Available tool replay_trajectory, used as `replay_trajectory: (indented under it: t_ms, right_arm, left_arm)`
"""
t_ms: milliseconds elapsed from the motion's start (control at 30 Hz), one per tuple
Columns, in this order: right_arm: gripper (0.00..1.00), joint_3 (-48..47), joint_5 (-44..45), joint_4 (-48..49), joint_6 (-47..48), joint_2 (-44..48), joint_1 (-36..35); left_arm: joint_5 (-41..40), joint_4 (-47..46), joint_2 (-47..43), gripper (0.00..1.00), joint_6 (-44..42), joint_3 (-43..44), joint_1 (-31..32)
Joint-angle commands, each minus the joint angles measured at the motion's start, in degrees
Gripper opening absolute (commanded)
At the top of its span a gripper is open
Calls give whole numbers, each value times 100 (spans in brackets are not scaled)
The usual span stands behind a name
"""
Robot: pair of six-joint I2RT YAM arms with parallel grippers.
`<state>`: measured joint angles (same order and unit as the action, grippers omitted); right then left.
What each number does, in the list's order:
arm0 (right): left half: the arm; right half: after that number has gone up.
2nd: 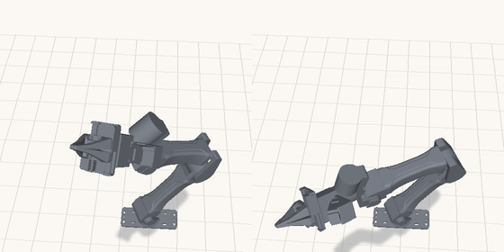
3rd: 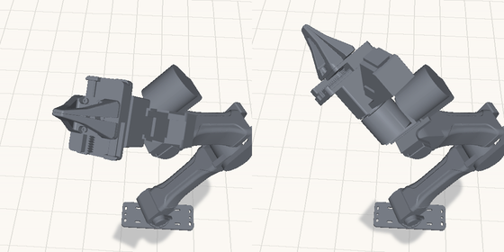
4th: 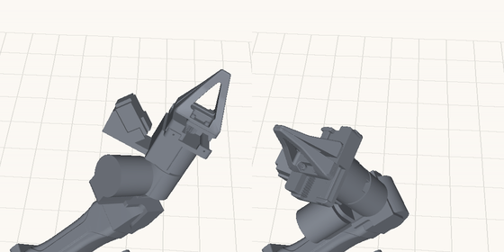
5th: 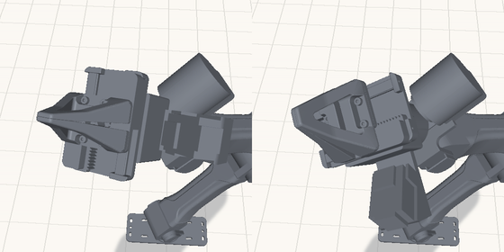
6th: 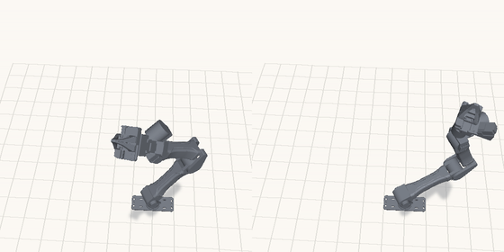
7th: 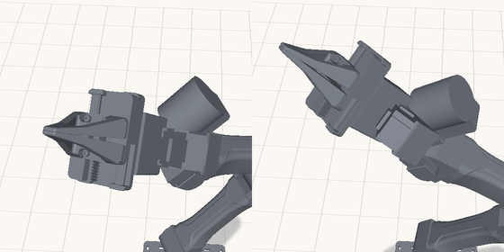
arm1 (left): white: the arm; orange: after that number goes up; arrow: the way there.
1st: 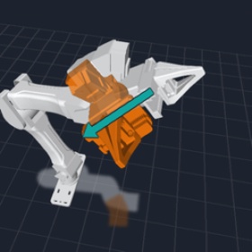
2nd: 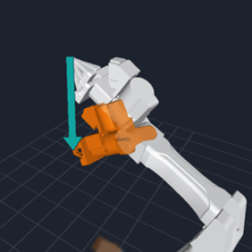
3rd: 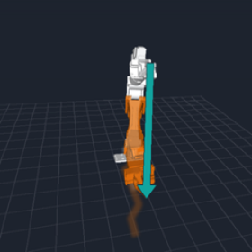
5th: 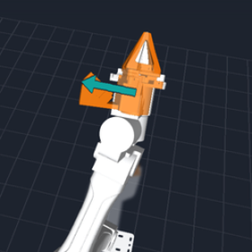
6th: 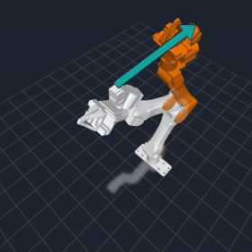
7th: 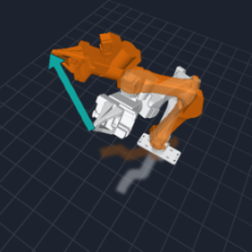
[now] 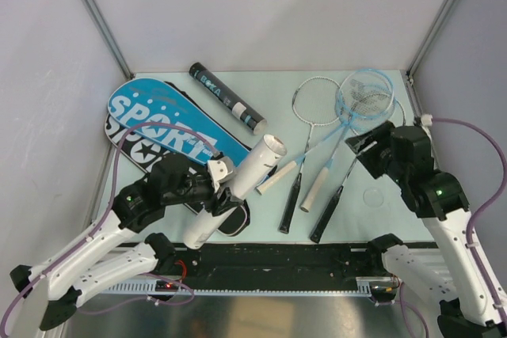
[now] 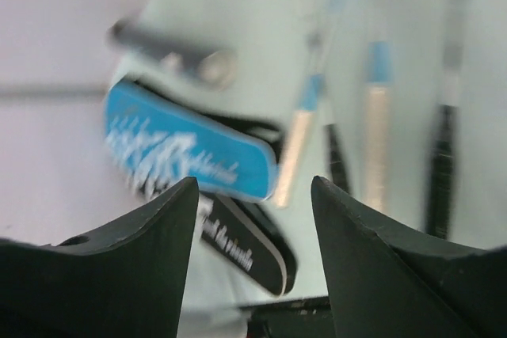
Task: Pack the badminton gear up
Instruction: Place the shuttlecock at the shuttle tube, then close the lid on the shuttle tube.
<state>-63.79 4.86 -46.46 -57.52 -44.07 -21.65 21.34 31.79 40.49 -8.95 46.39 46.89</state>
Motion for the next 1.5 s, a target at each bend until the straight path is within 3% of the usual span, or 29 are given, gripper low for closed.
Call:
replay_trajectory:
  t_ms: [0, 200, 433, 800, 1067, 1300, 1467]
  right_arm:
    - [62, 408, 1727, -1906, -1580, -37, 693]
    - [48, 1782, 1451, -1826, -1847, -160, 1865]
    - [41, 2803, 729, -585, -1355, -991, 3001]
    - [40, 3155, 462, 436, -1146, -2023, 3635]
    - [38, 3175, 326, 580, -1053, -2516, 3915]
    - [21, 3206, 256, 821, -900, -2783, 3923]
    - [2, 3202, 231, 900, -768, -2807, 3927]
  left_arm:
    - [73, -384, -168, 52, 78, 124, -19]
    - [167, -387, -174, 52, 107, 130, -20]
    - [201, -388, -243, 52, 114, 134, -18]
    - [222, -393, -237, 52, 109, 128, -20]
    - [200, -402, -210, 52, 104, 128, -16]
    - [178, -394, -192, 52, 101, 119, -15]
    - [166, -395, -176, 52, 105, 119, -20]
